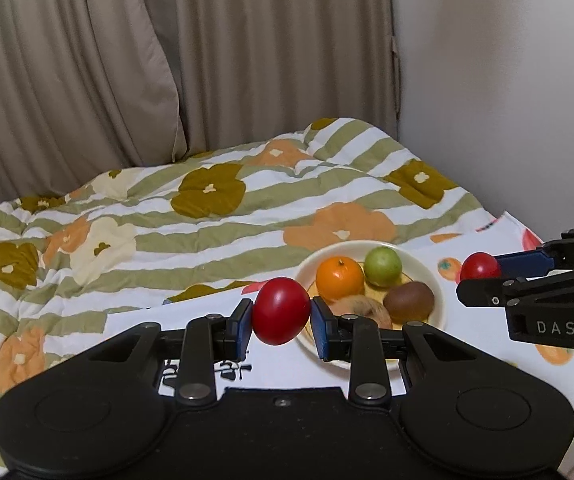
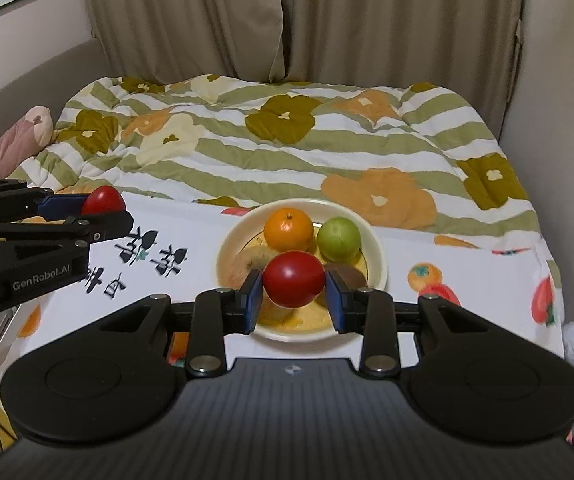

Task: Organize fruits
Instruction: 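Lift both red tomatoes and carry them over the duck bowl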

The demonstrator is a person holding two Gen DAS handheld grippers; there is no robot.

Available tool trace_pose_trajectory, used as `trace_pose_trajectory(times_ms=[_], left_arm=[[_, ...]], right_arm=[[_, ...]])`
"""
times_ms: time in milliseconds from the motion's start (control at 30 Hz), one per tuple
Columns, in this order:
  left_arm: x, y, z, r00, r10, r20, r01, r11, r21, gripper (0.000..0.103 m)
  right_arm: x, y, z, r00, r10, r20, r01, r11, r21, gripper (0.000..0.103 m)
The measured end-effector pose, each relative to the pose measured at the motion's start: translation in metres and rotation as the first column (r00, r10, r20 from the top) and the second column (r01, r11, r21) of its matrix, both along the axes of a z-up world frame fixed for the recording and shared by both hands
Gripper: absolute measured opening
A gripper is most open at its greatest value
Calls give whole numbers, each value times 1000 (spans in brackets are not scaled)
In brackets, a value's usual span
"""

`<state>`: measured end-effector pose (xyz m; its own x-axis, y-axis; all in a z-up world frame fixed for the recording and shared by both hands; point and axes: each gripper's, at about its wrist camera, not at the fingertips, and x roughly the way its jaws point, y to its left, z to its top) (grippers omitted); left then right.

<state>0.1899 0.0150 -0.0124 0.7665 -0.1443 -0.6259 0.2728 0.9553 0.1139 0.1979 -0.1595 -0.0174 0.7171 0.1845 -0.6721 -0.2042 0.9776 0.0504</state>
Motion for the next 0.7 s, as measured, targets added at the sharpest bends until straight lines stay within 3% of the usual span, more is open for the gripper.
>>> trace_pose_trajectory(times_ms=[233, 700], left_arm=[[48, -14, -14, 998, 36, -51, -37, 999, -4, 34], [125, -42, -79, 974, 66, -215, -65, 998, 13, 34]], right_arm=[[52, -13, -14, 998, 50, -29, -50, 999, -4, 49], [117, -31, -62, 987, 92, -134, -91, 996, 14, 49]])
